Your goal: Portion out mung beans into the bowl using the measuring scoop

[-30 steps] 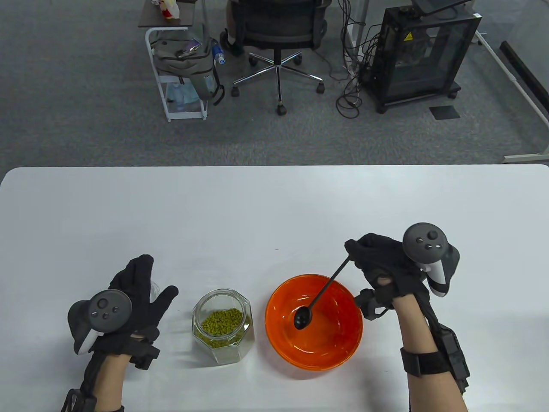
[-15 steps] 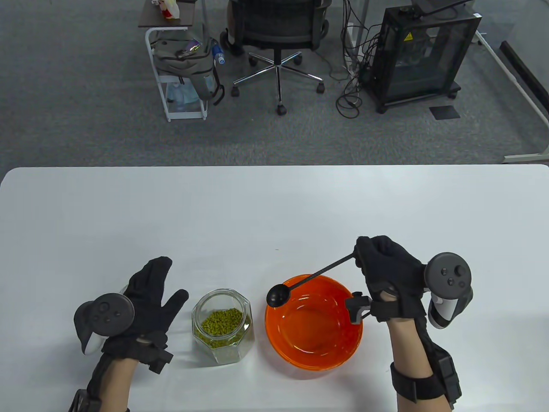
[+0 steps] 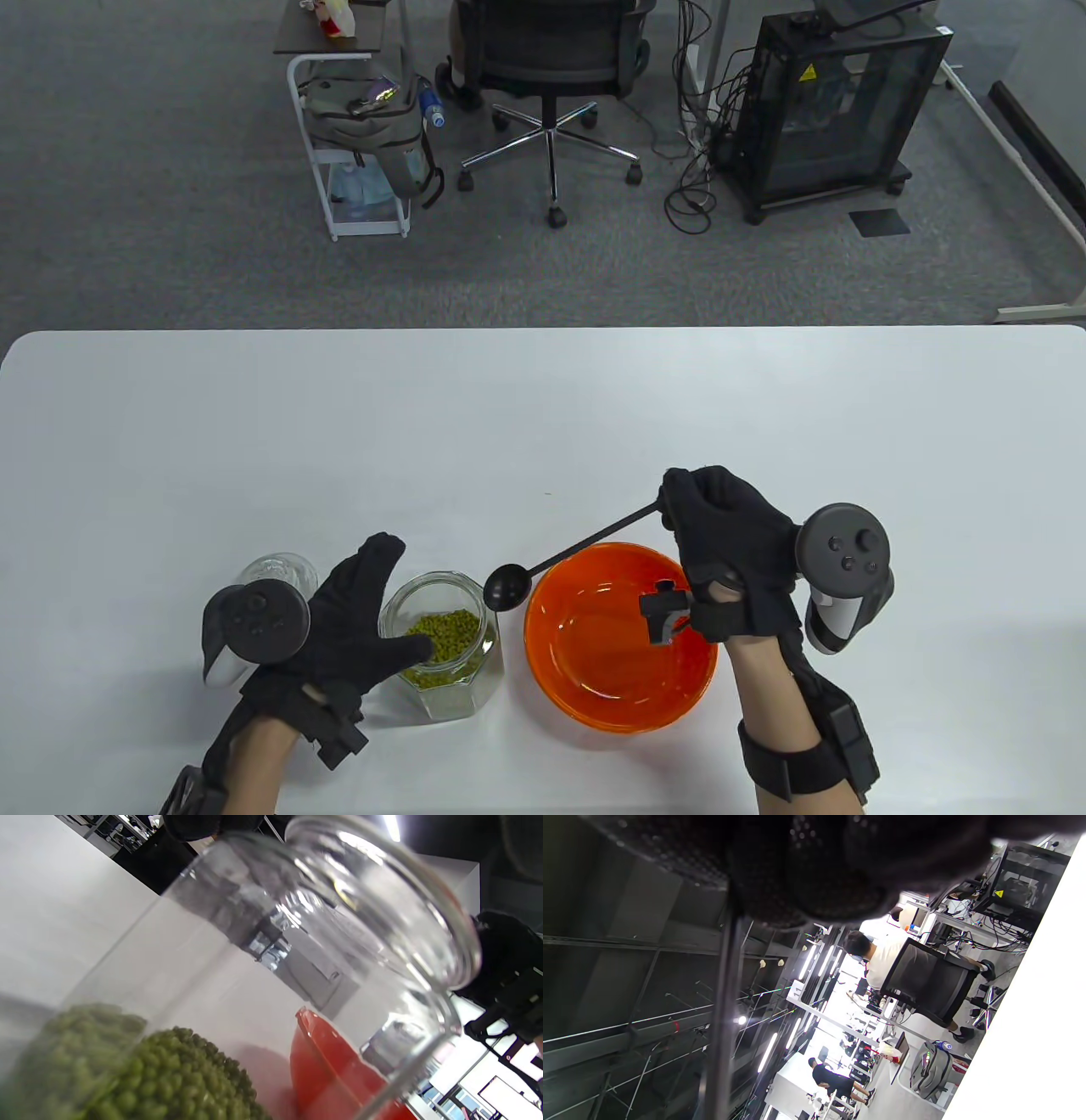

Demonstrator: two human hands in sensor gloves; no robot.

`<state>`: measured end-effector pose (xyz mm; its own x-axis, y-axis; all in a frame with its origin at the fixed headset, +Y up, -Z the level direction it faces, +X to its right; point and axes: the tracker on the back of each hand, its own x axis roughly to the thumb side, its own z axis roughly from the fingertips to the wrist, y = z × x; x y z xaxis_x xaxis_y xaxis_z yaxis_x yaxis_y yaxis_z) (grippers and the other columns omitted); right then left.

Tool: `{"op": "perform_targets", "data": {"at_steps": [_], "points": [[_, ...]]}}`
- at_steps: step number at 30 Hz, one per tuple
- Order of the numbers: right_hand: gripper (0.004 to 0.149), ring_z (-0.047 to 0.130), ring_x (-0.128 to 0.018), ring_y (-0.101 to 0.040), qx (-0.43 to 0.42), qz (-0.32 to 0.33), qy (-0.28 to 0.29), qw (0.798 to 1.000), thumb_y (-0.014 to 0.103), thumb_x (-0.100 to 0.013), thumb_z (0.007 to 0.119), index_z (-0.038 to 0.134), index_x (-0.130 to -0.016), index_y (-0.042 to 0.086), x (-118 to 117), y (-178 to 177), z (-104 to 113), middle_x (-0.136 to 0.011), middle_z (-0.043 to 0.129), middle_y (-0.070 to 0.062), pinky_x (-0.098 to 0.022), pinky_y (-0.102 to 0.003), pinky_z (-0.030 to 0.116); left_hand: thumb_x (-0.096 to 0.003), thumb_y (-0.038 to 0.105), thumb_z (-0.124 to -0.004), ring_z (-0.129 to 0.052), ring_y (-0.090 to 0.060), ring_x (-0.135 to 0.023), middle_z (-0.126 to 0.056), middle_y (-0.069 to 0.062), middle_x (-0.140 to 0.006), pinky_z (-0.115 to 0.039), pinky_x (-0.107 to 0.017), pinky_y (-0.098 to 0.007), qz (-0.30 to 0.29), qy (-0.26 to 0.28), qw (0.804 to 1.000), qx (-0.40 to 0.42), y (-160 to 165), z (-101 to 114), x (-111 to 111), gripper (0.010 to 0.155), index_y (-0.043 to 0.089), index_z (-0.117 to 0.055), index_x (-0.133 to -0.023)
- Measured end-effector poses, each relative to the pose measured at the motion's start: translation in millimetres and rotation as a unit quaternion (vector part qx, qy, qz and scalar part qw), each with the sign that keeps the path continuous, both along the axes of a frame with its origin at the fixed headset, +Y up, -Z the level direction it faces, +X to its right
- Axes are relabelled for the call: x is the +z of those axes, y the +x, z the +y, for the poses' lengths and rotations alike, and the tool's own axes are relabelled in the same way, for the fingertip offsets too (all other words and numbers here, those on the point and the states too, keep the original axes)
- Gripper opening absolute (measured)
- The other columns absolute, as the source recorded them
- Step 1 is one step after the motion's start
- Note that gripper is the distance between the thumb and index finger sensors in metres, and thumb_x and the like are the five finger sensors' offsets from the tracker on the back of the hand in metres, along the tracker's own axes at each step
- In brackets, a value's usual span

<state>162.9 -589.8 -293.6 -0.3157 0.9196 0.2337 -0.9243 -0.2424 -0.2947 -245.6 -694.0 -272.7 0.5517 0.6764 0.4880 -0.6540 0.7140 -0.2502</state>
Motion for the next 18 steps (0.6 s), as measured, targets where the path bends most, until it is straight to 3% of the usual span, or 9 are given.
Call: {"op": "perform_targets", "data": {"at_steps": [7, 18], "points": [[0.04, 0.096, -0.025, -0.024, 0.007, 0.008, 0.021, 1.0, 0.045, -0.047, 0.084, 0.096, -0.056, 0.008, 2.3, -19.3, 3.9, -0.045, 0.1, -0.011, -0.02, -0.038, 0.085, -0.0386, 0.089, -0.08, -0.05, -0.066, -0.103, -0.037, -0.036, -0.115, -0.045, -0.072, -0.078, -0.014, -0.009, 0.998, -0.055, 15.4, -6.3, 1.5, 0.127, -0.003, -0.029, -0.109], [0.04, 0.096, -0.025, -0.024, 0.055, 0.022, 0.046, 0.997, 0.045, -0.046, 0.084, 0.096, -0.056, 0.008, 9.9, -45.4, 6.2, -0.045, 0.1, -0.012, -0.021, -0.039, 0.085, -0.0382, 0.084, -0.087, -0.055, -0.062, -0.102, -0.04, -0.032, -0.114, -0.049, -0.072, -0.076, -0.013, -0.024, 0.999, -0.038, 16.4, -7.2, 0.7, 0.125, -0.002, -0.029, -0.109]]}}
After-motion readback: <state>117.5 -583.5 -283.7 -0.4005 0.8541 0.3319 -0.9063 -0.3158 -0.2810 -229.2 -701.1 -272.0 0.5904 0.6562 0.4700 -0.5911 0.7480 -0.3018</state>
